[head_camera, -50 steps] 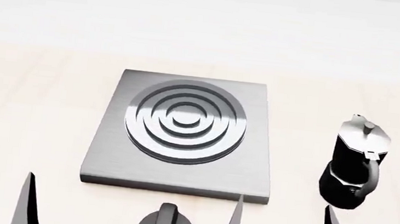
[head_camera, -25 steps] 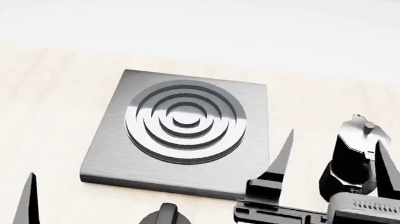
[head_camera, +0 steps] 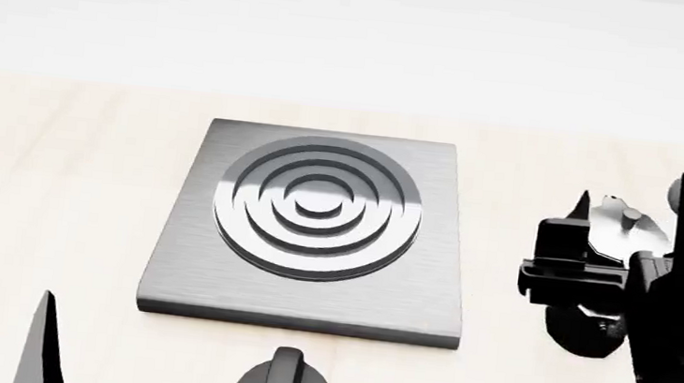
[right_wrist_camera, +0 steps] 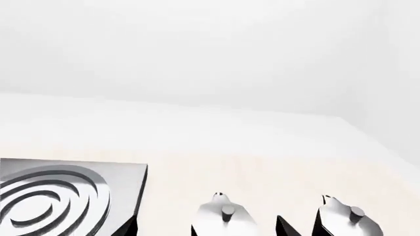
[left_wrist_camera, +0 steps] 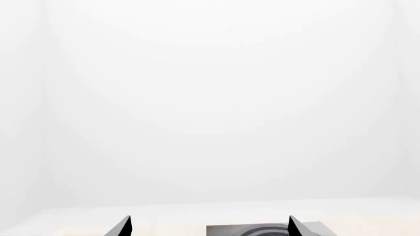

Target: Put both moka pots on the stove.

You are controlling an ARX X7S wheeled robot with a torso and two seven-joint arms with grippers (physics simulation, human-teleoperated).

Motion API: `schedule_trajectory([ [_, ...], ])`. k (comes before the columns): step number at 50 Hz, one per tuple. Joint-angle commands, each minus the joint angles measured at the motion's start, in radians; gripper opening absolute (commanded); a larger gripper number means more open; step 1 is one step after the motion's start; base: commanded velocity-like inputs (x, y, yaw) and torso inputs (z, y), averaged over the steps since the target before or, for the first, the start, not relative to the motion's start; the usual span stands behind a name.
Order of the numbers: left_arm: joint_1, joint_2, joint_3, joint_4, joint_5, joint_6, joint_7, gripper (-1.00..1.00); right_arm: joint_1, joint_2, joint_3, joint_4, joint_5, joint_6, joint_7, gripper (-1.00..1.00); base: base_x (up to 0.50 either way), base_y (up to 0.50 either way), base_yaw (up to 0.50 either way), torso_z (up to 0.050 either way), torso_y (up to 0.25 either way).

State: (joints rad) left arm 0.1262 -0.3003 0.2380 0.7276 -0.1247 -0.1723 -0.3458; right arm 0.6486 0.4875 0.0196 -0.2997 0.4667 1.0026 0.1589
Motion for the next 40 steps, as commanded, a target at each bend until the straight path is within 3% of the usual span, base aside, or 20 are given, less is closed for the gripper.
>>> schedule_trajectory([
  [1, -0.002, -0.006, 0.000, -0.006, -0.007, 0.005, -0.007, 1.00, 0.106, 0.052, -0.061, 0.202, 0.026, 0.068, -0.109, 1.00, 0.00, 0.00, 0.00, 0.000, 0.000],
  [15, -0.003, -0.011, 0.011, -0.021, -0.007, 0.016, -0.012, 1.00, 0.176, 0.040, -0.108, 0.397, 0.002, 0.017, -0.166, 1.00, 0.00, 0.00, 0.00, 0.000, 0.000],
  [40, -0.008, -0.019, 0.030, -0.019, -0.005, 0.013, -0.025, 1.00, 0.183, 0.034, -0.153, 0.554, -0.039, -0.066, -0.198, 1.00, 0.00, 0.00, 0.00, 0.000, 0.000],
])
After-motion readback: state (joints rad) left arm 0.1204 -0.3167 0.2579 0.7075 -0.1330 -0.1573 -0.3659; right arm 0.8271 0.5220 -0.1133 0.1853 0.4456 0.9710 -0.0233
